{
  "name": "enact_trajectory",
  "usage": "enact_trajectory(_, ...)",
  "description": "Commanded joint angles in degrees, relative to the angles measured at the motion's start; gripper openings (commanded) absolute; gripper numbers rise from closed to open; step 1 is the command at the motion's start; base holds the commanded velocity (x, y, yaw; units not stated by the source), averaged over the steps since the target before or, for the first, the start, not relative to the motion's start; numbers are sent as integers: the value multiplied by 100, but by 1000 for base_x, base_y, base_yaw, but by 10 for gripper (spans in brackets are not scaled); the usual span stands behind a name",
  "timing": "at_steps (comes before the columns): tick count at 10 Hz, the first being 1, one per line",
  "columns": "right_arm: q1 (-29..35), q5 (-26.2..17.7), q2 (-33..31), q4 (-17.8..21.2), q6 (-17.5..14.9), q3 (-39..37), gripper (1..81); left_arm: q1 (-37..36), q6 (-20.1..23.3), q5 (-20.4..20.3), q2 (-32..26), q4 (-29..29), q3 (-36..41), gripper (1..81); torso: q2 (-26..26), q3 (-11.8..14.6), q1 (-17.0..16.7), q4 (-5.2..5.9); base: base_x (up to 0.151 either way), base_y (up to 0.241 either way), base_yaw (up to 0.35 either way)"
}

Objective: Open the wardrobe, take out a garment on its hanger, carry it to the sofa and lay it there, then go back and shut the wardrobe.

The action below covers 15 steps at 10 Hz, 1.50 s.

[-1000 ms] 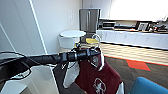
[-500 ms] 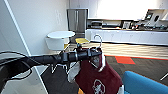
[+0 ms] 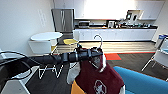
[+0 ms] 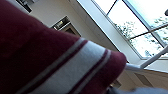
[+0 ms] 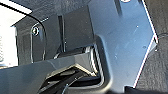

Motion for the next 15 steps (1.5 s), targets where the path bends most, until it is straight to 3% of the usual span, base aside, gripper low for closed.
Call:
enact_trajectory(1,186,-273,55,19,-29,9,811,-1125,105,-255,64,105,191,10,0,0,2,0,0,0,-340)
enact_trajectory(15,195,-273,64,19,-29,9,811,-914,105,52,196,228,243,10,0,0,0,0,0,0,-340)
